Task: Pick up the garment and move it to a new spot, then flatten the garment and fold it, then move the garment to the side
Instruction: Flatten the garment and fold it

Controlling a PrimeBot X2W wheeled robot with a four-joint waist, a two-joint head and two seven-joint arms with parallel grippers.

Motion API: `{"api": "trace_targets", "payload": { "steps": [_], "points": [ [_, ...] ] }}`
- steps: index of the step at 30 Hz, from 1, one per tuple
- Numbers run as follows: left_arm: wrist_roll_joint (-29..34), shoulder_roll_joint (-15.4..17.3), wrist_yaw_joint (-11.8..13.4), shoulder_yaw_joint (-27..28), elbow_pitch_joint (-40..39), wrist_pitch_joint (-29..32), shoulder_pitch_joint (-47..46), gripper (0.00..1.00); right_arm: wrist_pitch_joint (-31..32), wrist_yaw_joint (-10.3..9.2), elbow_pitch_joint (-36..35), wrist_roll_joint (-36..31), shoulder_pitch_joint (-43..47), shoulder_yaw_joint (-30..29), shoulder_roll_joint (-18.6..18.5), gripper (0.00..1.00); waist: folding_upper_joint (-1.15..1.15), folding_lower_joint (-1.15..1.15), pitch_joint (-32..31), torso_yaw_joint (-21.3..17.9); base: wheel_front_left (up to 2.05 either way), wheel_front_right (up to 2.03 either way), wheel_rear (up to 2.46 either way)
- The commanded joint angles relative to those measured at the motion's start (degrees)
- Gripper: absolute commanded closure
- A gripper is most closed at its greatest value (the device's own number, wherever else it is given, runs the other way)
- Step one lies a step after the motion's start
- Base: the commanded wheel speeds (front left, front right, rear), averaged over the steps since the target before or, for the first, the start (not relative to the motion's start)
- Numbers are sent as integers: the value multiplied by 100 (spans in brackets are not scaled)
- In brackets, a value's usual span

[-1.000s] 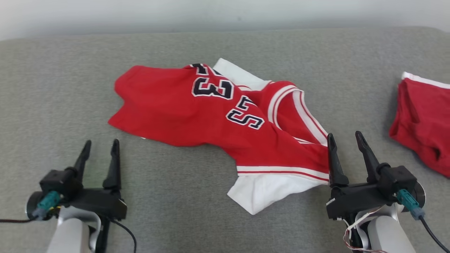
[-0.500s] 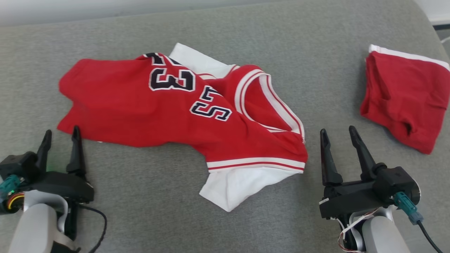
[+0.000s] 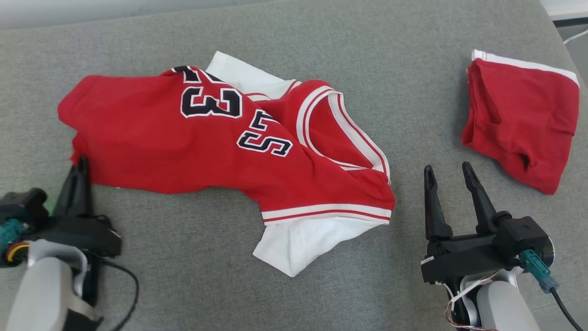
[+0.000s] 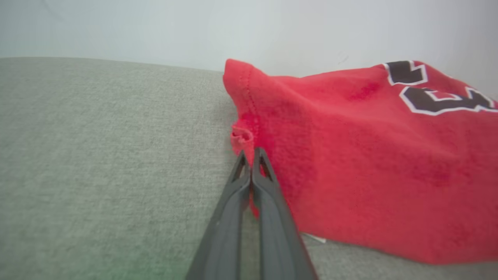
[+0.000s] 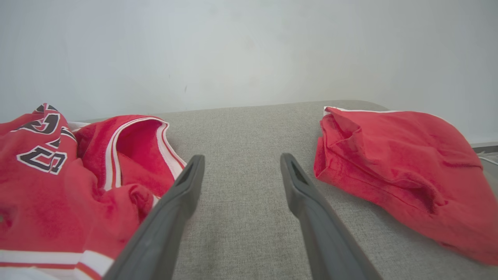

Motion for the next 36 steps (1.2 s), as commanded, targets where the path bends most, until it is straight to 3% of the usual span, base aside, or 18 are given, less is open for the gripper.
{"api": "trace_targets", "payload": {
  "steps": [1, 10, 20, 27, 35, 36],
  "points": [
    [-39, -89, -5, -14, -101, -4, 221, 100, -25, -5, 23, 40, 19, -12, 14, 0, 0, -1, -122, 111, 0, 0, 0],
    [187, -459, 9, 243, -1669, -4, 1263, 100, -26, -5, 254, 104, 222, -80, 12, 0, 0, -1, -753, 818, 0, 0, 0],
    [178, -683, 195, 150, -2381, -4, 2244, 100, -25, -5, 474, 181, 496, -139, 15, 0, 0, -1, -1223, 1602, 0, 0, 0],
    [79, -689, 404, -35, -2269, -4, 2606, 100, -25, -5, 548, 240, 479, -75, 16, 0, 0, -1, -1272, 1682, 0, 0, 0],
    [145, -691, 491, -14, -1477, -4, 2437, 100, -25, -5, 600, 290, 361, 128, 15, 0, 0, -1, -1145, 1363, 0, 0, 0],
    [132, -691, 516, 30, -1333, -4, 2369, 81, -25, -5, 610, 284, 357, 119, 15, 0, 0, -1, -1123, 1321, 0, 0, 0]
  ]
}}
